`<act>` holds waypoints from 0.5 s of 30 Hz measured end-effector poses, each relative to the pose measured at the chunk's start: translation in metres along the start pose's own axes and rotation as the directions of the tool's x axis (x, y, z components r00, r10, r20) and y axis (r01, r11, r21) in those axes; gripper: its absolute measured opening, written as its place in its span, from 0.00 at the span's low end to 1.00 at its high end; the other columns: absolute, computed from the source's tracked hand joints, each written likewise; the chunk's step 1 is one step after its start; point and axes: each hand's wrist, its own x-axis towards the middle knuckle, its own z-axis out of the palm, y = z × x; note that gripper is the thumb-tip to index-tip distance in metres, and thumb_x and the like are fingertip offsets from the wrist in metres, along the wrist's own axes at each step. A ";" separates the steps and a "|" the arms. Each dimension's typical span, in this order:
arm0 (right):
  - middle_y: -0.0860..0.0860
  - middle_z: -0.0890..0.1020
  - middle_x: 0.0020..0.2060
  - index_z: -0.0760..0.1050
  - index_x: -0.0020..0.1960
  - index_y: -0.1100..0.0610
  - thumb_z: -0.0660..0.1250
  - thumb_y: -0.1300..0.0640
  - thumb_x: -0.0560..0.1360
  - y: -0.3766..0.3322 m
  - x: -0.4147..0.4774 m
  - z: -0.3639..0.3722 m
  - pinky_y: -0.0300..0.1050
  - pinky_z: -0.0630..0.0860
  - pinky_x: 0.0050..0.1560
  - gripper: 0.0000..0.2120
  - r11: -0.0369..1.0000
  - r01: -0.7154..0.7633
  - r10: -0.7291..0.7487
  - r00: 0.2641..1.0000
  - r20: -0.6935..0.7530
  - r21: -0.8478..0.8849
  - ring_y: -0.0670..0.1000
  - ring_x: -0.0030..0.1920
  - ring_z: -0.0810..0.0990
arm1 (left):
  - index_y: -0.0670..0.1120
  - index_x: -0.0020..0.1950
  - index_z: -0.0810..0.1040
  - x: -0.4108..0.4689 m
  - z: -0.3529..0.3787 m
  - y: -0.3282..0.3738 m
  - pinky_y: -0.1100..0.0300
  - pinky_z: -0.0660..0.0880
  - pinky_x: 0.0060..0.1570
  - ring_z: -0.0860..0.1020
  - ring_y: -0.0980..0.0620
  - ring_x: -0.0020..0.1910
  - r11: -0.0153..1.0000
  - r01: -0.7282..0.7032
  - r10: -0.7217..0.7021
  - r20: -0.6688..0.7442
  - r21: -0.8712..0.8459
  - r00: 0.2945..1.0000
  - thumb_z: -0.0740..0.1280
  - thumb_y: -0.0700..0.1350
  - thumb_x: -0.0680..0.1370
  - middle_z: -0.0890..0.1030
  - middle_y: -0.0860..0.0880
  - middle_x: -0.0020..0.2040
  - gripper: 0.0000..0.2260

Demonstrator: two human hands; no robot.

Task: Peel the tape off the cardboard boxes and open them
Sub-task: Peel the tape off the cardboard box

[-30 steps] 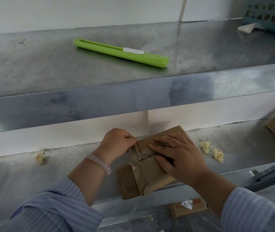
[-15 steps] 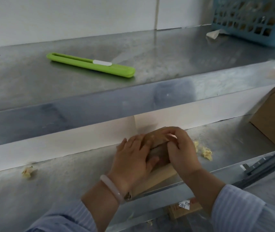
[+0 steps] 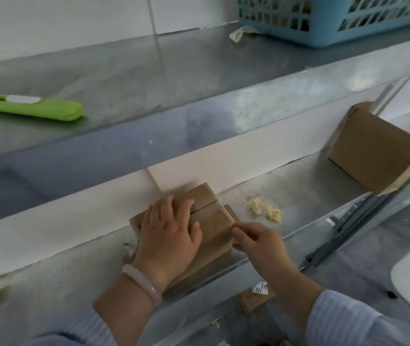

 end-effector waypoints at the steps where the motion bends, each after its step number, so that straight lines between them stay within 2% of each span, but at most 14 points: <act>1: 0.45 0.85 0.39 0.82 0.43 0.45 0.71 0.49 0.75 0.000 -0.001 -0.002 0.49 0.82 0.50 0.02 1.000 -0.012 0.012 1.000 -0.014 -0.011 0.47 0.43 0.85 | 0.50 0.66 0.72 0.000 0.003 -0.002 0.42 0.73 0.59 0.73 0.38 0.60 1.000 0.005 -0.005 -0.005 0.002 1.000 0.53 0.57 0.75 0.73 0.39 0.62 0.23; 5: 0.49 0.86 0.39 0.82 0.44 0.50 0.72 0.44 0.72 -0.003 0.003 -0.008 0.52 0.83 0.48 0.10 0.997 -0.076 0.077 0.996 0.044 -0.030 0.52 0.43 0.85 | 0.50 0.66 0.72 0.002 0.004 -0.005 0.44 0.72 0.59 0.72 0.39 0.61 1.000 -0.012 0.011 -0.053 -0.004 0.999 0.52 0.57 0.75 0.72 0.40 0.63 0.23; 8: 0.49 0.86 0.41 0.82 0.47 0.52 0.75 0.49 0.71 -0.007 0.007 -0.006 0.50 0.83 0.50 0.09 0.992 -0.120 0.115 0.988 0.107 0.039 0.51 0.44 0.85 | 0.50 0.66 0.72 0.002 0.005 -0.006 0.44 0.72 0.59 0.72 0.39 0.61 1.000 -0.015 0.014 -0.061 -0.003 0.998 0.52 0.57 0.75 0.72 0.40 0.63 0.23; 10: 0.50 0.86 0.40 0.82 0.45 0.52 0.77 0.53 0.70 -0.010 0.008 -0.004 0.50 0.83 0.50 0.07 0.992 -0.122 0.118 0.989 0.094 0.041 0.52 0.44 0.85 | 0.50 0.66 0.72 0.001 0.005 -0.006 0.44 0.72 0.58 0.71 0.40 0.61 1.000 -0.017 0.017 -0.056 -0.007 0.998 0.52 0.57 0.75 0.72 0.40 0.63 0.23; 15: 0.47 0.86 0.36 0.82 0.44 0.51 0.77 0.55 0.70 -0.012 0.005 -0.001 0.45 0.82 0.50 0.05 0.997 -0.071 0.071 0.997 0.025 -0.029 0.48 0.41 0.85 | 0.50 0.66 0.72 0.003 0.005 -0.007 0.45 0.72 0.58 0.71 0.40 0.61 1.000 -0.016 0.016 -0.066 -0.011 0.998 0.52 0.57 0.75 0.72 0.41 0.63 0.23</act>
